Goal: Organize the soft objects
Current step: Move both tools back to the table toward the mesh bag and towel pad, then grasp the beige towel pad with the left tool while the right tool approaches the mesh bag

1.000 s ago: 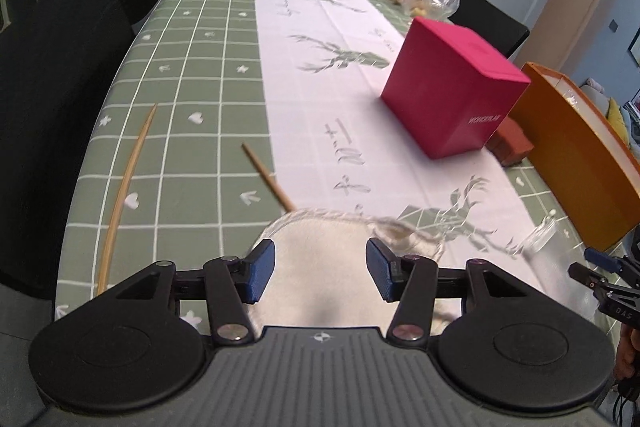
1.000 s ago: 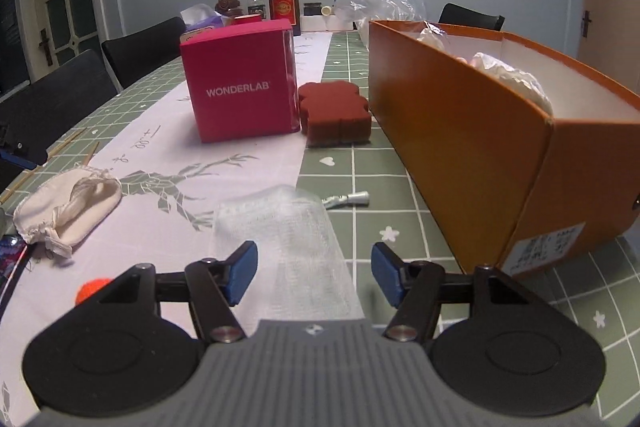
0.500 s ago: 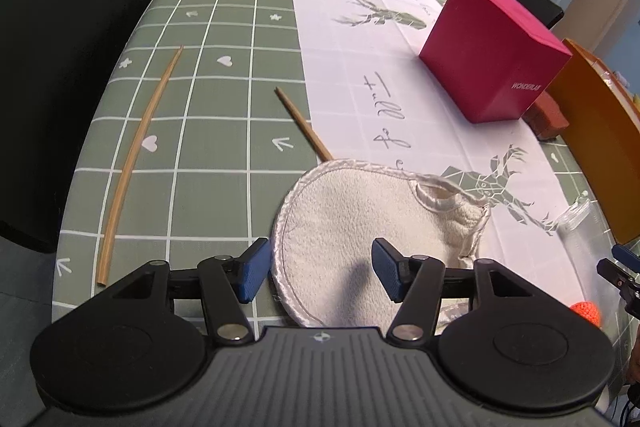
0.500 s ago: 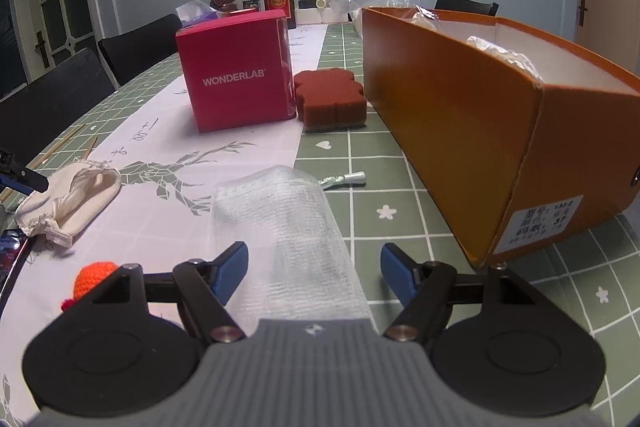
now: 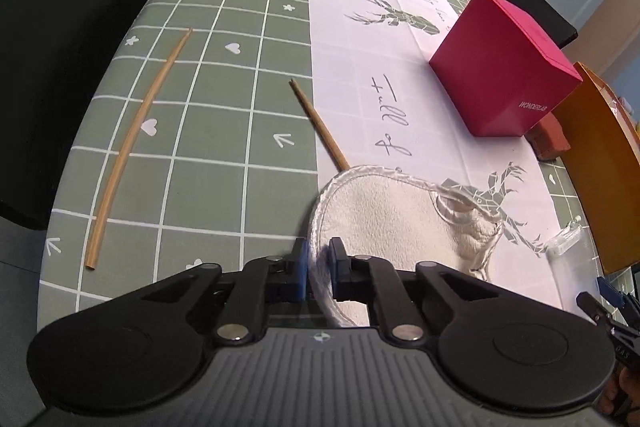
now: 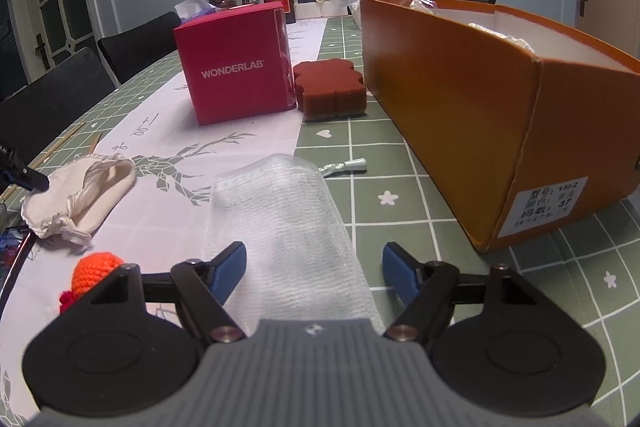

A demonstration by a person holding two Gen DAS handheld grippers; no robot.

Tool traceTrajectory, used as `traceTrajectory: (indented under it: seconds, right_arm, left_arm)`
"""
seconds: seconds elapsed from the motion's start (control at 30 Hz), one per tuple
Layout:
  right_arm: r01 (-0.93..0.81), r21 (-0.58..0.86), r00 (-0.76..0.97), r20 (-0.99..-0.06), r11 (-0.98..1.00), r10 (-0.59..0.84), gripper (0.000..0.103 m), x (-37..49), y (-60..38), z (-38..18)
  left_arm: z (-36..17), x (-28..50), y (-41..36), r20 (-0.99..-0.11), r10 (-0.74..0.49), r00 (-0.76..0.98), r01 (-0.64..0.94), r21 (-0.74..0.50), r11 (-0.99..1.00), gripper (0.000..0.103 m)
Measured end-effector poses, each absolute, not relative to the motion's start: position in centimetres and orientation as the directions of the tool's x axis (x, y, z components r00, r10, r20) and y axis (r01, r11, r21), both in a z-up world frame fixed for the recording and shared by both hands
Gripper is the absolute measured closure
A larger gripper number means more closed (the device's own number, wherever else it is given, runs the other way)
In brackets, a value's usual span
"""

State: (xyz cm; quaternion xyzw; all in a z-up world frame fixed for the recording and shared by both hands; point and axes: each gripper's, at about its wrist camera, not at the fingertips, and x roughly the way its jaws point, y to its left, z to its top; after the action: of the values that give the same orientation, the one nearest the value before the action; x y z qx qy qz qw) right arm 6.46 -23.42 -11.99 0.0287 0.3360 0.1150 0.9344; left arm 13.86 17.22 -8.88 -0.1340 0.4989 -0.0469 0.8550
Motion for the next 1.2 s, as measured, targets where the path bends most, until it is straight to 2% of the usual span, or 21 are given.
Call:
traceTrajectory:
  seconds: [0.2,0.43,0.67,0.77,0.83,0.87,0.93,0.97,1.0,1.13,1.2]
  right_arm:
    - [-0.200,0.123,0.749,-0.620,0.972,0.232,0.027,6.3,-23.1,-12.0]
    - [-0.199,0.128,0.753,-0.615,0.972,0.235,0.027,6.0,-23.2,-12.0]
    - [-0.200,0.130,0.753,-0.613,0.971,0.237,0.027,5.7,-23.2,-12.0]
    - [-0.199,0.130,0.751,-0.616,0.971,0.236,0.027,5.6,-23.4,-11.9]
    - [-0.196,0.133,0.748,-0.621,0.972,0.236,0.027,5.6,-23.5,-11.8]
    - [-0.196,0.134,0.746,-0.622,0.971,0.237,0.027,5.7,-23.5,-11.8]
    - [-0.190,0.132,0.744,-0.627,0.973,0.231,0.027,5.8,-23.6,-11.7]
    - [-0.185,0.132,0.744,-0.629,0.974,0.227,0.027,5.9,-23.7,-11.7]
    - [-0.181,0.130,0.744,-0.630,0.975,0.222,0.027,5.9,-23.7,-11.7]
    - [-0.177,0.120,0.747,-0.631,0.977,0.212,0.027,5.7,-23.7,-11.6]
    - [-0.175,0.117,0.750,-0.627,0.978,0.209,0.027,5.8,-23.7,-11.5]
  left_arm:
    - [-7.2,13.6,16.3,-0.781,-0.259,0.568,-0.022,-0.329,0.944,0.099]
    - [-4.2,12.9,13.1,-0.674,-0.371,0.639,0.129,-0.382,0.915,0.099]
    - [-1.9,13.2,7.8,-0.603,-0.458,0.653,0.359,-0.286,0.888,0.099]
    - [-2.7,14.4,5.9,-0.630,-0.411,0.659,0.380,-0.192,0.905,0.099]
    - [-4.0,15.8,5.5,-0.658,-0.375,0.653,0.345,-0.183,0.921,0.098]
    - [-4.7,16.5,5.4,-0.671,-0.357,0.650,0.317,-0.188,0.930,0.094]
    - [-5.6,17.5,5.5,-0.697,-0.317,0.643,0.265,-0.186,0.946,0.074]
    - [-5.8,18.0,5.6,-0.713,-0.291,0.638,0.236,-0.178,0.955,0.055]
    - [-5.8,18.1,5.8,-0.721,-0.268,0.640,0.210,-0.172,0.963,0.046]
    - [-3.9,17.4,6.5,-0.703,-0.219,0.676,0.143,-0.165,0.976,0.038]
    - [-3.0,16.6,6.2,-0.700,-0.228,0.677,0.169,-0.154,0.974,0.029]
